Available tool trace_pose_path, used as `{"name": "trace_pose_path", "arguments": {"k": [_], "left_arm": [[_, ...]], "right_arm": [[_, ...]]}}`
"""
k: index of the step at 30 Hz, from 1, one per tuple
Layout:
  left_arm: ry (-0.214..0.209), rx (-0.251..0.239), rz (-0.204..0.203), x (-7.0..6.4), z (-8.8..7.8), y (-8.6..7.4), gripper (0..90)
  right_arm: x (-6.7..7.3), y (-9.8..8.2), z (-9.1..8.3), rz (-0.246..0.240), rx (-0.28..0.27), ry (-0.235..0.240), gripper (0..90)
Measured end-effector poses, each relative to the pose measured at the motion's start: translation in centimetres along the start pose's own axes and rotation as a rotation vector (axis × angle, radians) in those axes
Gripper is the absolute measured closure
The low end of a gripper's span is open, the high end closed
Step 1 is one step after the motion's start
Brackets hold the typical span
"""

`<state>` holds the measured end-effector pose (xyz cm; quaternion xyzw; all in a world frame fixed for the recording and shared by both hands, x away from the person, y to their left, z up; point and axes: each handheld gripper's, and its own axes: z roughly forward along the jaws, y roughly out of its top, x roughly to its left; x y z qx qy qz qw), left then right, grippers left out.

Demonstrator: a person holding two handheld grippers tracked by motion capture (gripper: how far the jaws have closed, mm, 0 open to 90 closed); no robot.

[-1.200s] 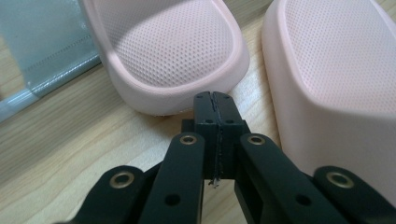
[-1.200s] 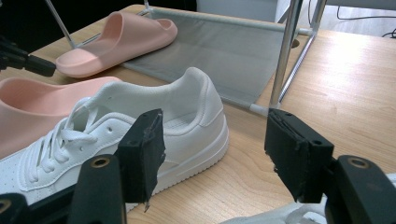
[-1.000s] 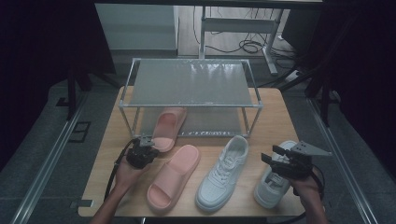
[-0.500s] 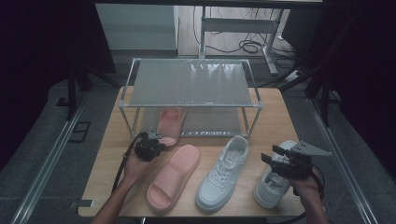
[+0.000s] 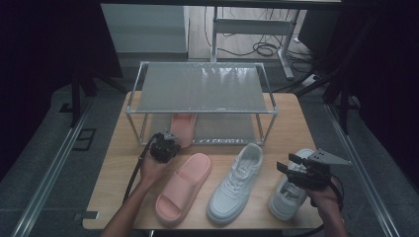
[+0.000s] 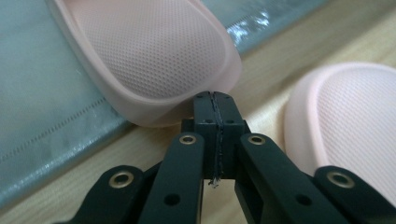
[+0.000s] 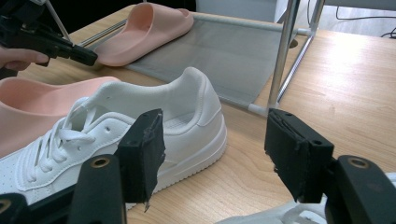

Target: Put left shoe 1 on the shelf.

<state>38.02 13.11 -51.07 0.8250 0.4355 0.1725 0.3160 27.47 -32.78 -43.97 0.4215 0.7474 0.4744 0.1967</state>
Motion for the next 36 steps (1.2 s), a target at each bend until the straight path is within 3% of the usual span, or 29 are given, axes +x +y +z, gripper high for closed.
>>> {"name": "trace_pose_path", "arguments": {"k": [26,31,36], "left_arm": [[0.082,-0.066,-0.038,0.1,2.1,0.3,89.2],[0.076,-0.059,-0.018,-0.1,1.5,0.2,89.5],[0.053,-0.099,-0.019,-0.7,-0.3,-0.1,90.0]], "right_arm": [[-0.1,0.0,0.0,-0.001,-0.001,0.0,38.1],[-0.1,0.0,0.0,0.0,0.0,0.0,38.1],[-0.1,0.0,-0.1,0.005,-0.004,-0.001,38.1]]}}
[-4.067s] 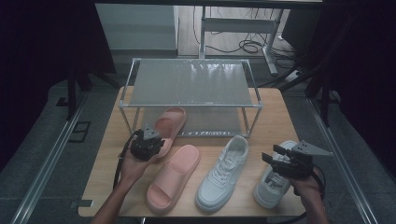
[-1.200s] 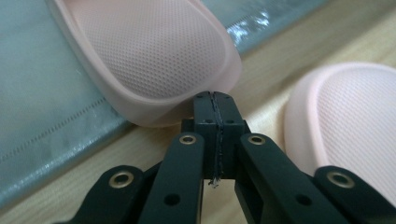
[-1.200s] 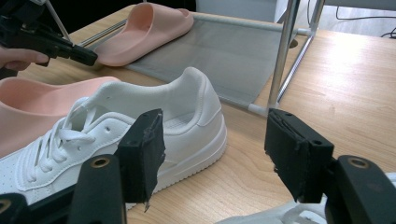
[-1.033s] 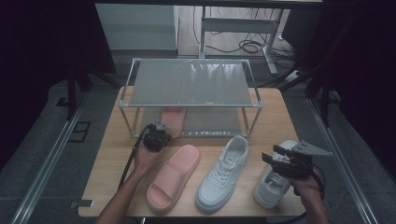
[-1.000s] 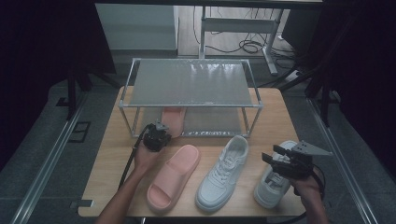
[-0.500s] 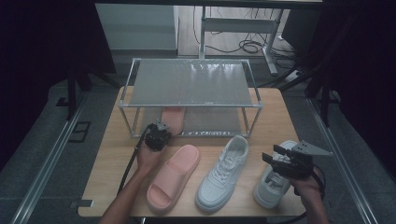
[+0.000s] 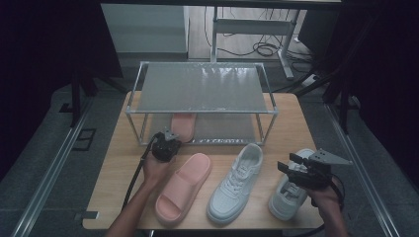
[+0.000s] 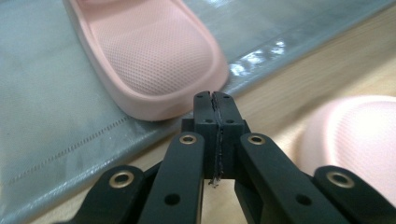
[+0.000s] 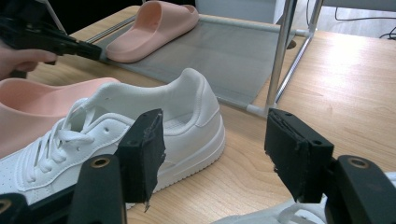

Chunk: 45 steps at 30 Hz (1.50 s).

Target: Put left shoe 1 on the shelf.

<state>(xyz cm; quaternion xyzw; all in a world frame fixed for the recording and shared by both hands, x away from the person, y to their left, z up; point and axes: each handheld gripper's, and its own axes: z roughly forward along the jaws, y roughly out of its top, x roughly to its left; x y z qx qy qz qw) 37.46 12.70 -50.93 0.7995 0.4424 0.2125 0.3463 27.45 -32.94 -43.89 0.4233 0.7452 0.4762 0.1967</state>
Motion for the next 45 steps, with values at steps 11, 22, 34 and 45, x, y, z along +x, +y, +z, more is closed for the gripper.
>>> {"name": "trace_pose_path", "arguments": {"k": [11,22,34,45], "left_arm": [[-0.091,-0.069,-0.015,-1.1,-5.6,-1.9,90.0],[-0.158,-0.132,-0.069,-1.5,-9.6,-4.7,90.0],[-0.18,-0.112,-0.075,-1.9,-11.3,-6.5,90.0],[-0.255,-0.133,-0.018,-4.6,-13.1,-5.7,90.0]], "right_arm": [[0.1,0.0,0.0,-0.004,0.001,-0.003,38.1],[0.3,0.0,0.1,-0.005,0.005,0.001,38.1],[0.1,0.0,-0.1,0.0,-0.002,-0.003,38.1],[0.3,0.2,0.0,-0.012,-0.002,0.002,38.1]]}}
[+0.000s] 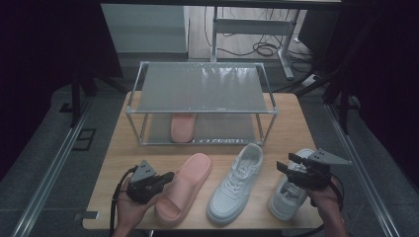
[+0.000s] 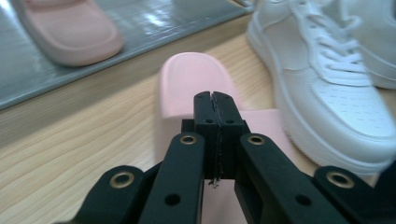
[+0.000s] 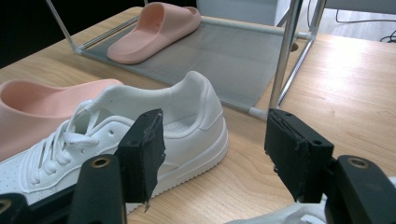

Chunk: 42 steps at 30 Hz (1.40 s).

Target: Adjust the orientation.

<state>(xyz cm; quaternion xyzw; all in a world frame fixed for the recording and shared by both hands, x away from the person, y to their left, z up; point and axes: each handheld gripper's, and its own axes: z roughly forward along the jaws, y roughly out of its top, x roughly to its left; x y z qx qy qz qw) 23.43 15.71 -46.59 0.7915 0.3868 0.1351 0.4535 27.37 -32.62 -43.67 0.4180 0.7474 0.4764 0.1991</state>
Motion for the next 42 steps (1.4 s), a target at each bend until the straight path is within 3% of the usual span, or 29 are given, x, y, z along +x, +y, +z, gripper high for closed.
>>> {"name": "trace_pose_path", "arguments": {"k": [15,22,31,42], "left_arm": [[-0.095,0.05,0.07,-3.6,1.6,0.3,90.0],[-0.128,0.128,0.103,-5.4,2.9,-1.0,90.0],[-0.09,0.177,0.107,-5.8,3.4,-2.0,89.7],[-0.068,0.181,0.093,-5.3,3.3,-2.0,90.0]], "right_arm": [[0.2,-0.2,-0.1,-0.001,0.006,-0.005,38.1],[0.2,-0.3,0.2,-0.003,0.012,-0.001,38.2],[0.3,-0.2,0.1,-0.015,0.014,-0.01,38.2],[0.4,-0.1,0.0,-0.02,0.013,-0.009,38.2]]}}
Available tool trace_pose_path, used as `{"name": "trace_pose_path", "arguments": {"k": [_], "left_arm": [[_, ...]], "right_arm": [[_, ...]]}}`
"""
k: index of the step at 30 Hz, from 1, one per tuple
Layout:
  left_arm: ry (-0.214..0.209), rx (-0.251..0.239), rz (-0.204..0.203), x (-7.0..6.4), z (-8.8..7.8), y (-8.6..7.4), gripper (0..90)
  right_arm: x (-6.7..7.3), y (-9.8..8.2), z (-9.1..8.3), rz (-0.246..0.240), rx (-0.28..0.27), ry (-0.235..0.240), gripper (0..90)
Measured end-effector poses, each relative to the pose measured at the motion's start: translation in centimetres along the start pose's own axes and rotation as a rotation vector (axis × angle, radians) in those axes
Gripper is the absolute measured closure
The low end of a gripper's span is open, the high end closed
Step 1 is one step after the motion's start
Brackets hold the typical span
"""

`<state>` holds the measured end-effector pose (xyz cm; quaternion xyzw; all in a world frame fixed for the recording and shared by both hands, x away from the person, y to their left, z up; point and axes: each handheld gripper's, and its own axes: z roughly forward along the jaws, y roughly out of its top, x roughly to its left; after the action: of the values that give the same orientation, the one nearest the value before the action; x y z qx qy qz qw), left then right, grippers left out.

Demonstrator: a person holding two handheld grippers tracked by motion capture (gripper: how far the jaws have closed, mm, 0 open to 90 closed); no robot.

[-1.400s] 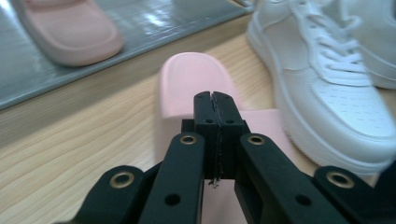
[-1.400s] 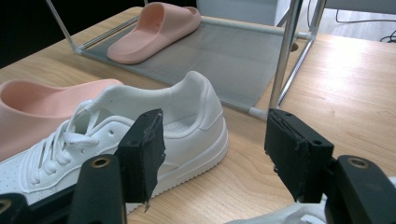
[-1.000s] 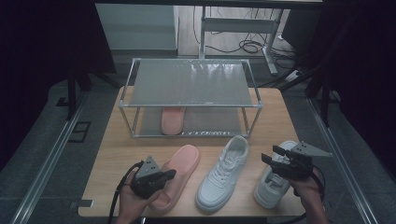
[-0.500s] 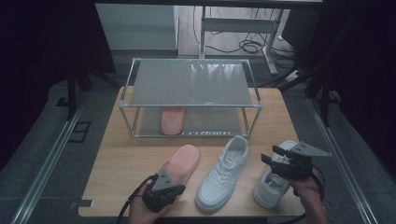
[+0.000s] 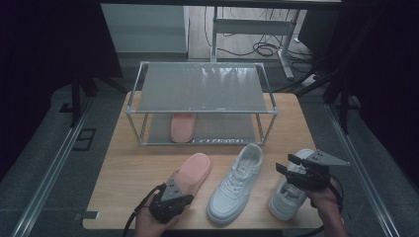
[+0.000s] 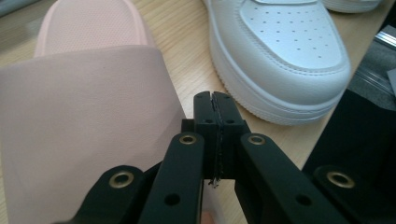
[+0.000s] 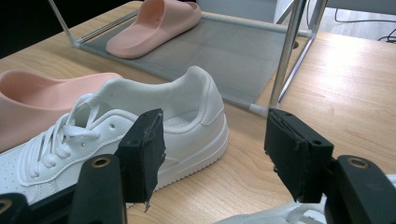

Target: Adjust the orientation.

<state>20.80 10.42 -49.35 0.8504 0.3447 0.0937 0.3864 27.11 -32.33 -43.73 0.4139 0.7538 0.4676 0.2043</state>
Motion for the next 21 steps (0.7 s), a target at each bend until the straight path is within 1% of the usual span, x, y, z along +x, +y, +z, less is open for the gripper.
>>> {"name": "trace_pose_path", "arguments": {"k": [3,5,9,12,14,17,19,21], "left_arm": [[0.026,-0.006,-0.016,0.6,-0.2,-0.1,90.0],[0.046,-0.02,-0.028,1.0,-0.4,-0.1,90.0],[0.078,-0.037,-0.064,2.4,-1.1,-0.2,90.0],[0.097,-0.041,-0.086,3.2,-1.4,-0.4,90.0],[0.102,-0.044,-0.096,3.7,-1.5,-0.5,90.0],[0.118,-0.042,-0.095,4.2,-1.6,-0.5,90.0],[0.141,-0.038,-0.094,4.5,-1.6,-0.5,90.0],[0.147,-0.036,-0.099,4.9,-1.7,-0.5,90.0]], "right_arm": [[-0.1,0.0,-0.1,0.003,0.001,-0.002,38.2],[-0.1,0.0,-0.1,0.006,-0.002,-0.004,38.2],[-0.1,0.0,-0.2,0.004,-0.003,-0.002,38.2],[-0.1,0.0,-0.2,0.004,-0.003,-0.002,38.3],[-0.1,0.0,-0.2,0.005,-0.002,-0.003,38.2],[-0.1,0.0,-0.1,0.005,-0.003,-0.002,38.2],[-0.1,0.0,-0.1,0.004,-0.003,0.0,38.2],[-0.1,0.0,-0.1,0.004,-0.003,0.002,38.2]]}}
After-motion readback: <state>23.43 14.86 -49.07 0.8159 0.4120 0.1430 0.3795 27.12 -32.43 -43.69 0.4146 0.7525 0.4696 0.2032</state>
